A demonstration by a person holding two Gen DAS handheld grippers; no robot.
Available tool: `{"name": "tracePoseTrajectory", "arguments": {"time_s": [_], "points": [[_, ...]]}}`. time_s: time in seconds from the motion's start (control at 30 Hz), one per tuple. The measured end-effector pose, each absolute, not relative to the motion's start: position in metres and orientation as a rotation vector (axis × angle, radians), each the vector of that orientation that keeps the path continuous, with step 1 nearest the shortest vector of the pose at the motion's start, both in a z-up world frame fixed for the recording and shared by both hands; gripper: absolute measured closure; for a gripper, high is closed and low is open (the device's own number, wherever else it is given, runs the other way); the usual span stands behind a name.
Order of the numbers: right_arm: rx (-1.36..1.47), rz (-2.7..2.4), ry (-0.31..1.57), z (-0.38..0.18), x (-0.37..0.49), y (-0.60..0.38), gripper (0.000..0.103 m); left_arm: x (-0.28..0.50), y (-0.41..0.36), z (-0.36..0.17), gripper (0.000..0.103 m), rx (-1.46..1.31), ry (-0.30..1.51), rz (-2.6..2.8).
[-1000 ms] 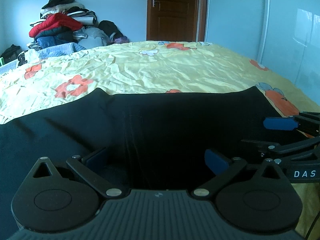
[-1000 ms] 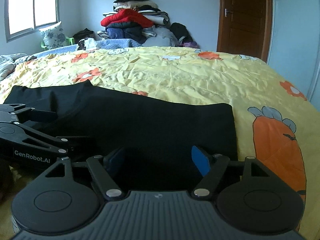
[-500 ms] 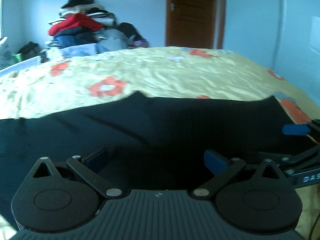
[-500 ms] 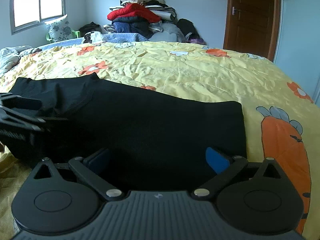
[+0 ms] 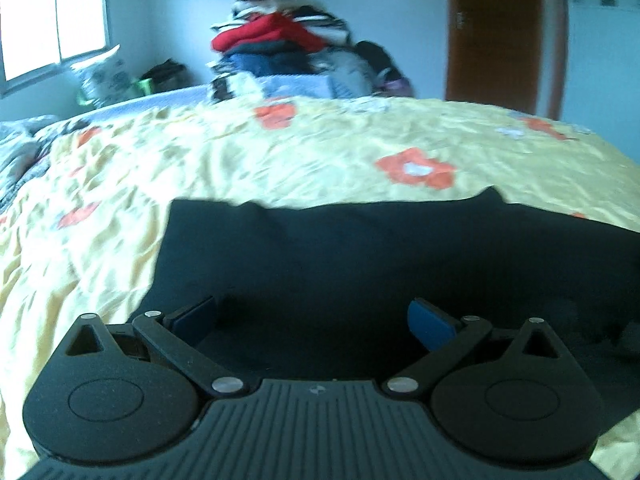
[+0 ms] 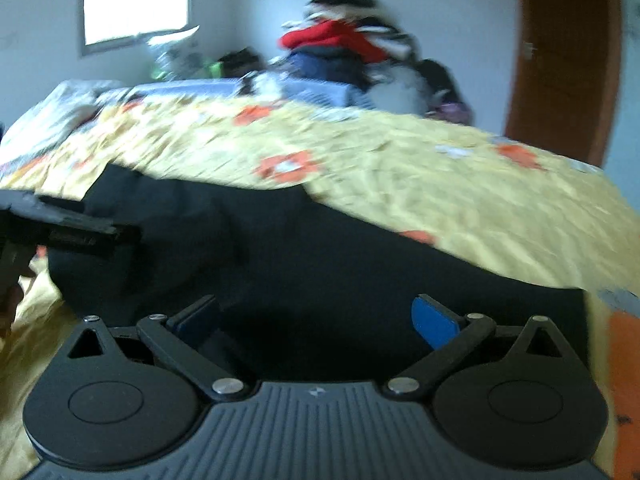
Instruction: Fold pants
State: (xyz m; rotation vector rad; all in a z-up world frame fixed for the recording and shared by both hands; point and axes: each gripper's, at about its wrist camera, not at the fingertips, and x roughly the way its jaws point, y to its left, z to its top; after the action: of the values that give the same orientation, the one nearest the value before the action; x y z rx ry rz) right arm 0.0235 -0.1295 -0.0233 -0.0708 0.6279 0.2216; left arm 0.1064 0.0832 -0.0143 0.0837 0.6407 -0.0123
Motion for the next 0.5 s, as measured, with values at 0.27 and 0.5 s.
{"name": "tracePoseTrajectory", "arguments": {"time_s": [0.27,0.5], "points": [[-0.149,0.206,0.716,-0.039,0.032,-0.095,0.0,0.104,0.095,-0.017,0.0,0.097,0.634,-0.001],[-0.388,0.271,0.517,-0.005,0.01,-0.036,0.0,0.095,0.131,0.0,0.0,0.05,0.577,0.126]]}}
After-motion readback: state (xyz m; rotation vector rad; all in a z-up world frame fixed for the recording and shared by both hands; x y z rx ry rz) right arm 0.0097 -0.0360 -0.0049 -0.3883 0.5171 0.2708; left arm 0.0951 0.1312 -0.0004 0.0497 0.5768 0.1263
